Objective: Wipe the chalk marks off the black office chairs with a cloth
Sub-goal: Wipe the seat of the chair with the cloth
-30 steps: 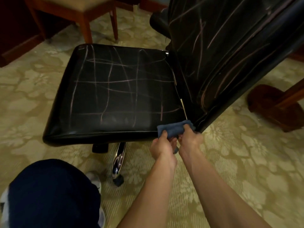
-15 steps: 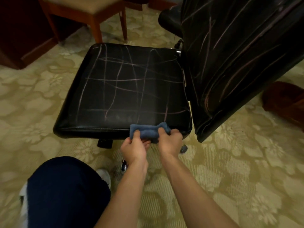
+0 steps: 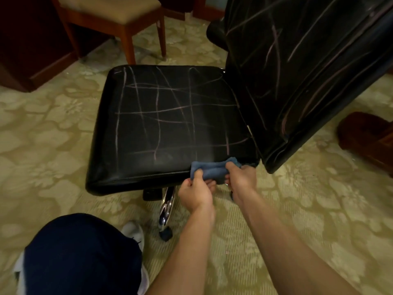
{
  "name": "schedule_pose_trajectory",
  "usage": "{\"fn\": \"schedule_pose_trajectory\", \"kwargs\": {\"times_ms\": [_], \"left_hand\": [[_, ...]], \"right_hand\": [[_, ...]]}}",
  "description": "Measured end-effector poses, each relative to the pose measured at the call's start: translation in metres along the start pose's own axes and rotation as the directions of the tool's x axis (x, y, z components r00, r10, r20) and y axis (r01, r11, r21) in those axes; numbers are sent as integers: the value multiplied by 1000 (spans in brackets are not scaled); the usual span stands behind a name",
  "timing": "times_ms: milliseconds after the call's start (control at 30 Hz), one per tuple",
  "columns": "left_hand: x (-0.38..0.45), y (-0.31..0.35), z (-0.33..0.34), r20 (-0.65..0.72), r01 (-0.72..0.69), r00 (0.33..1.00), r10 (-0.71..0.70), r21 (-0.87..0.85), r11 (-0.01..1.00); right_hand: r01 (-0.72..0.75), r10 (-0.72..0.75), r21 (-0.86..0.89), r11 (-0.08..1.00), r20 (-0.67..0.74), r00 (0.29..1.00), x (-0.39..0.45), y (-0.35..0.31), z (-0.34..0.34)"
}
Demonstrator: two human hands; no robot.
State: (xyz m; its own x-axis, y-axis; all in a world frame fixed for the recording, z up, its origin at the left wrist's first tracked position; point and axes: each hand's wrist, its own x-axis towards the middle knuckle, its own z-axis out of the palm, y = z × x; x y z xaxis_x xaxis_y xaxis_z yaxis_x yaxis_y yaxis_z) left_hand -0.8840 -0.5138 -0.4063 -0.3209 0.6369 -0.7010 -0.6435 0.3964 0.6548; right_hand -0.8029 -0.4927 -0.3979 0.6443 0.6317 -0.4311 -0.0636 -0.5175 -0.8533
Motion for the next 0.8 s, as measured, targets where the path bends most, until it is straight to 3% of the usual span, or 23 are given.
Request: {"fn": "schedule_pose_trajectory", "kwargs": {"times_ms": [133,267,533,700,800], "left_hand": [[23,37,-50,-179,-134,976,126,-33,990],[35,56,-73,-220,-162,964,151,-33,986],[15,33,-30,-83,-73,994,74,14,997],[-3,6,8,4,58,998,-58,1,998],[-6,-3,16,36,104,994,-105,9,994]], "right_hand": [[3,3,-44,999,135,991,-43,19,60],[1,10,-63,998,175,985,-65,28,87],[-16,21,-52,999,101,995,-26,8,41],[17,-20,-91,996,-35,999,5,0,6],[14,-15,-32,999,-47,999,9,-7,-7]]}}
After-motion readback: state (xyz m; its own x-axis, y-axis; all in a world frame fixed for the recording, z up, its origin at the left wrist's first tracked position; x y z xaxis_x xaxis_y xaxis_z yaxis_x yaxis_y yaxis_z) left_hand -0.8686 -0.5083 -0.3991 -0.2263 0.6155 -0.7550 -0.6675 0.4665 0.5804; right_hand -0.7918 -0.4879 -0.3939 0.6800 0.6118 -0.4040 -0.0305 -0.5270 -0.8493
